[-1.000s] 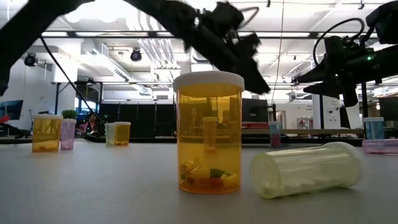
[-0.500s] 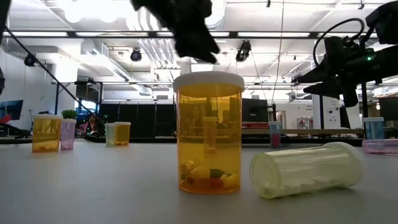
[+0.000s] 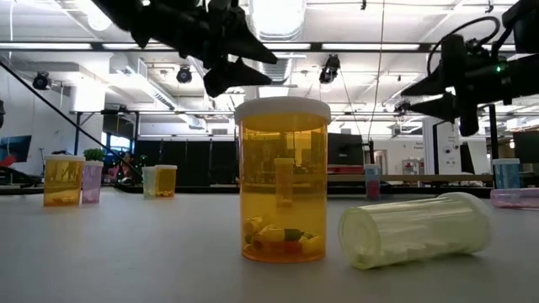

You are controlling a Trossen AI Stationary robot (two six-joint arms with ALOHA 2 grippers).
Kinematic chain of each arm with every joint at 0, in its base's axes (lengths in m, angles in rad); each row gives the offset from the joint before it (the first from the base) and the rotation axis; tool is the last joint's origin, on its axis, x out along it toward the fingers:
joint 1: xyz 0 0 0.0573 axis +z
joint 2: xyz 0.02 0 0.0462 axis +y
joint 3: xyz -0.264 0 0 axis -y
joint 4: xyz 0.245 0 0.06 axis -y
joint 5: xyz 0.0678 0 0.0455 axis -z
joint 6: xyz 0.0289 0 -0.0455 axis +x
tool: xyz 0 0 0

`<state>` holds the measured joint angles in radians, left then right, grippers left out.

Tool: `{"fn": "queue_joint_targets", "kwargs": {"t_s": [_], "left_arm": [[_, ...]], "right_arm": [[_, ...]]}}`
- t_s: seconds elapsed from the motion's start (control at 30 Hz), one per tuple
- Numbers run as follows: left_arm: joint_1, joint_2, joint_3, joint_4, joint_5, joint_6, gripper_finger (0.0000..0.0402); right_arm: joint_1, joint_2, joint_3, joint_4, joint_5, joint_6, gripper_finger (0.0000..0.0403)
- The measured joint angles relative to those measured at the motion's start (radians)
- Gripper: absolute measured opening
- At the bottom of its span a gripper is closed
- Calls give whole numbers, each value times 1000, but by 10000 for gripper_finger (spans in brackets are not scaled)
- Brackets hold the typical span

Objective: Pick and place medicine bottles onto shelf by color
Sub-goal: Put the top left blue pill bottle on the shelf

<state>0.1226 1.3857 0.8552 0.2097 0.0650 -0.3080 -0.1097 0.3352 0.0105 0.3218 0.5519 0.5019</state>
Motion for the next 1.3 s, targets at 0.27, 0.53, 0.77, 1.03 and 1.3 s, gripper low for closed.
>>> {"fn": "queue_joint_targets", "kwargs": {"t_s": [0.27, 0.53, 0.77, 1.03, 1.3], "left_arm": [[-7, -3, -79, 38, 0, 12, 214], [-13, 1, -82, 147, -13, 65, 214], [-12, 1, -83, 201, -13, 87, 214], [-11, 1, -83, 201, -15, 96, 214], [-11, 1, -83, 202, -41, 158, 214]], "right_arm": [[0, 7, 0, 89, 179, -1, 183], [-2, 7, 0, 180, 303, -54, 183], [-9, 15, 1, 195, 311, 67, 183], [-9, 64, 95, 160, 102, -127, 183], [-9, 240, 354, -340, 49, -84, 183]]}}
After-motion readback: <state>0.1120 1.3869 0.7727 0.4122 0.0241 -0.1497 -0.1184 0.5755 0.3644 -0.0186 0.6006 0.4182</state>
